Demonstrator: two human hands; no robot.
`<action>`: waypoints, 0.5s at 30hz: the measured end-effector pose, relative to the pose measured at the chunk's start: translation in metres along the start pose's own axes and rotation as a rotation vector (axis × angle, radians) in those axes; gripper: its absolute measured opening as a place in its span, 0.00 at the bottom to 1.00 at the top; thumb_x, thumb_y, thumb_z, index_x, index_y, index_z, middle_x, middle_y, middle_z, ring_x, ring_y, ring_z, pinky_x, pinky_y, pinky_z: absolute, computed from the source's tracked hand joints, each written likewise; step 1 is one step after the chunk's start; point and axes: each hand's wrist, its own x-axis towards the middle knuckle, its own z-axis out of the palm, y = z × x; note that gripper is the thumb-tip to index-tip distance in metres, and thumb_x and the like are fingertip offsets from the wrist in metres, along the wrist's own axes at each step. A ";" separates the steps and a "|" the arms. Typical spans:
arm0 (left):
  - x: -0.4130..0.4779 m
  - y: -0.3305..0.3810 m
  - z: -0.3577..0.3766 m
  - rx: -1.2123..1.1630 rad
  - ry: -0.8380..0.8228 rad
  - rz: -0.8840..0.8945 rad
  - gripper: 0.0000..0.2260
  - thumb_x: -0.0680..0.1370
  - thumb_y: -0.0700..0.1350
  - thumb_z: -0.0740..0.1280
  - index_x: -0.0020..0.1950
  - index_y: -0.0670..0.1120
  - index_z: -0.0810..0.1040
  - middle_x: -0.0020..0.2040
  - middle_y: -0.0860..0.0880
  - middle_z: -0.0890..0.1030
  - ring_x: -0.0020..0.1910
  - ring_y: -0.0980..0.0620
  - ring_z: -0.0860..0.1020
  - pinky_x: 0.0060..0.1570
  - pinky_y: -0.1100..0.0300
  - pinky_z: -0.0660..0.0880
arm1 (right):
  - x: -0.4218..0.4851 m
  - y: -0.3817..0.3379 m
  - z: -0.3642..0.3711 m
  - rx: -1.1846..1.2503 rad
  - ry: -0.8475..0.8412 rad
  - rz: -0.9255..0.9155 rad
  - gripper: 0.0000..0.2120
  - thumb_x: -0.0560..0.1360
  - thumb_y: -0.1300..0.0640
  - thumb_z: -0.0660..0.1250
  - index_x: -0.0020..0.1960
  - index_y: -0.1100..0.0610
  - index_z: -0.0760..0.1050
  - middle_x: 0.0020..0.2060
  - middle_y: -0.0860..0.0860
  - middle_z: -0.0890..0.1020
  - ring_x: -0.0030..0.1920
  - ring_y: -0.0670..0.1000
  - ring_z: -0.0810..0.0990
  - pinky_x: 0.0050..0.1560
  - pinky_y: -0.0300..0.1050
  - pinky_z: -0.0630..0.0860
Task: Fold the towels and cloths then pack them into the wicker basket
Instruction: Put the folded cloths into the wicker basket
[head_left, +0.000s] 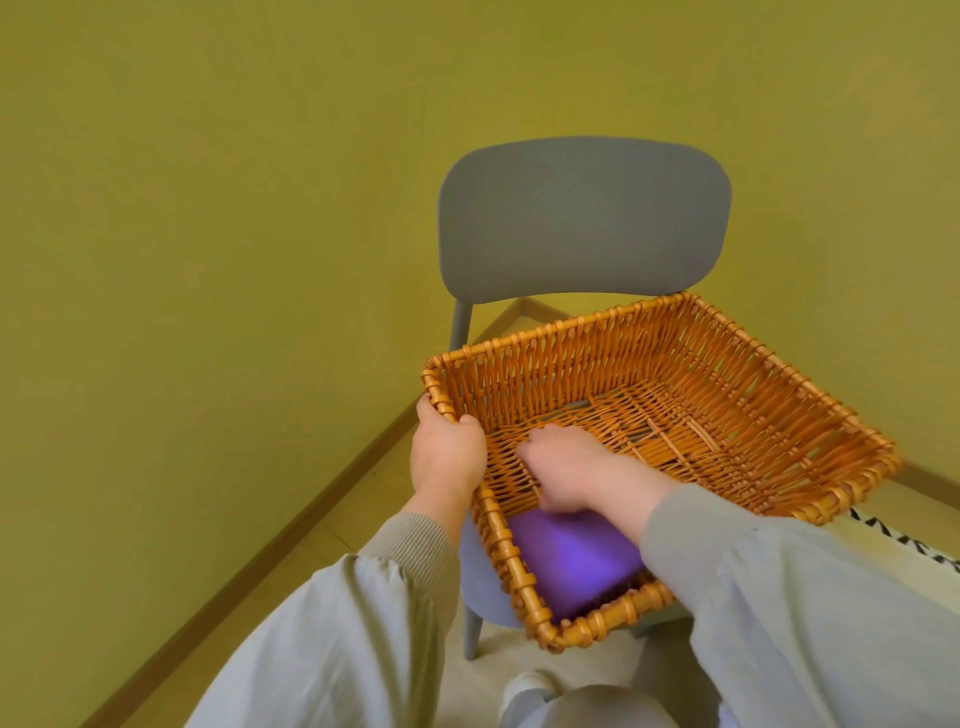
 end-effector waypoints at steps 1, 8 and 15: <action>0.001 0.000 0.000 0.001 0.006 -0.002 0.18 0.77 0.43 0.58 0.68 0.47 0.66 0.51 0.46 0.78 0.50 0.42 0.77 0.53 0.49 0.74 | -0.002 0.005 -0.006 0.080 -0.048 0.019 0.16 0.69 0.50 0.70 0.53 0.58 0.77 0.48 0.54 0.80 0.52 0.57 0.79 0.49 0.47 0.75; -0.005 -0.002 -0.001 0.064 0.117 0.134 0.30 0.75 0.42 0.60 0.76 0.50 0.55 0.69 0.46 0.71 0.66 0.43 0.71 0.63 0.49 0.69 | -0.020 -0.015 0.018 0.210 -0.422 0.057 0.20 0.69 0.48 0.72 0.55 0.60 0.79 0.52 0.56 0.82 0.50 0.56 0.80 0.47 0.45 0.75; -0.034 0.014 0.000 0.559 0.029 0.623 0.27 0.74 0.42 0.62 0.73 0.44 0.64 0.77 0.44 0.56 0.77 0.46 0.49 0.75 0.49 0.49 | -0.056 0.021 0.010 0.502 0.063 0.290 0.10 0.73 0.51 0.64 0.50 0.56 0.78 0.50 0.55 0.82 0.53 0.57 0.79 0.49 0.44 0.74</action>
